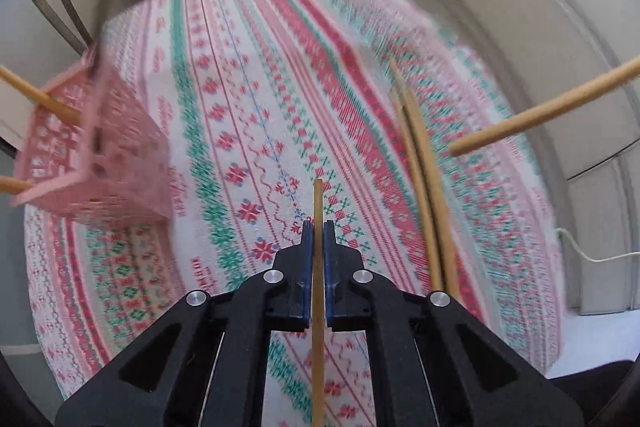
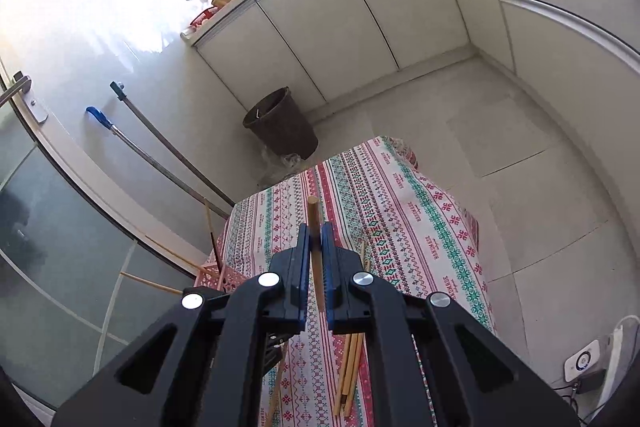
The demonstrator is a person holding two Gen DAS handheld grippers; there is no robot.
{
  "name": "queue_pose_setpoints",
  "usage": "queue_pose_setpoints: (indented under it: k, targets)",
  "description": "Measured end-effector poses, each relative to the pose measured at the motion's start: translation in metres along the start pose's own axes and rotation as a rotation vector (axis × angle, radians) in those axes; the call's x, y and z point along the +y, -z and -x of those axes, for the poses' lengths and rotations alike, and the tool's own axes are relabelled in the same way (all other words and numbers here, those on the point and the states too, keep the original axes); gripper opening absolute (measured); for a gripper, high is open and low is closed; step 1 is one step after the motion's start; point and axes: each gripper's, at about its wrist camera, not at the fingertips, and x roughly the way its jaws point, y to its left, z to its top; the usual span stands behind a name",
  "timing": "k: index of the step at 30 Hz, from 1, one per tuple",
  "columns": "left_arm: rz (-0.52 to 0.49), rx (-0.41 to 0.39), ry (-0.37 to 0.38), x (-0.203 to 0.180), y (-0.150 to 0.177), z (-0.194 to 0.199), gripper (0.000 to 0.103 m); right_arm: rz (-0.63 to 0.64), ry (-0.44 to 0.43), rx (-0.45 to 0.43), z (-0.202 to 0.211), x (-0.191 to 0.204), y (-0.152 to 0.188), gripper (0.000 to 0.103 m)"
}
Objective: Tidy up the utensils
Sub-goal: 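Carry both held chopsticks over the pink basket, then open the left gripper to drop its chopstick into the basket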
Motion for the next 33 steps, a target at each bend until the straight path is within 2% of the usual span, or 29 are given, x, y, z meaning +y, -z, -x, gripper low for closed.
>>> queue_pose_setpoints:
  k: [4, 11, 17, 21, 24, 27, 31, 33]
  targets:
    - [0.01, -0.16, 0.052, 0.013, 0.015, 0.075, 0.004, 0.024, -0.043, -0.022, 0.012, 0.014, -0.002, 0.006]
    - [0.029, -0.398, 0.063, 0.024, 0.043, 0.185, 0.004, 0.045, -0.108, -0.053, 0.029, 0.045, -0.008, 0.006]
    - [0.107, -0.649, 0.103, 0.047, 0.028, 0.275, 0.004, 0.058, -0.175, -0.134, 0.047, 0.082, -0.032, 0.006]
    - [0.134, -0.779, 0.05, 0.054, 0.001, 0.312, 0.004, 0.059, -0.224, -0.176, 0.051, 0.101, -0.05, 0.006]
    - [0.147, -0.821, 0.004, 0.059, -0.015, 0.322, 0.004, 0.068, -0.246, -0.194, 0.045, 0.116, -0.054, 0.006]
    - [0.153, -0.835, -0.077, 0.063, -0.027, 0.318, 0.004, 0.075, -0.26, -0.169, 0.027, 0.125, -0.053, 0.006]
    - [0.174, -0.786, -0.122, 0.08, -0.033, 0.289, 0.005, 0.082, -0.239, -0.11, -0.01, 0.13, -0.048, 0.006]
    - [0.211, -0.719, -0.096, 0.095, -0.038, 0.265, 0.006, 0.083, -0.229, -0.089, -0.024, 0.133, -0.042, 0.006]
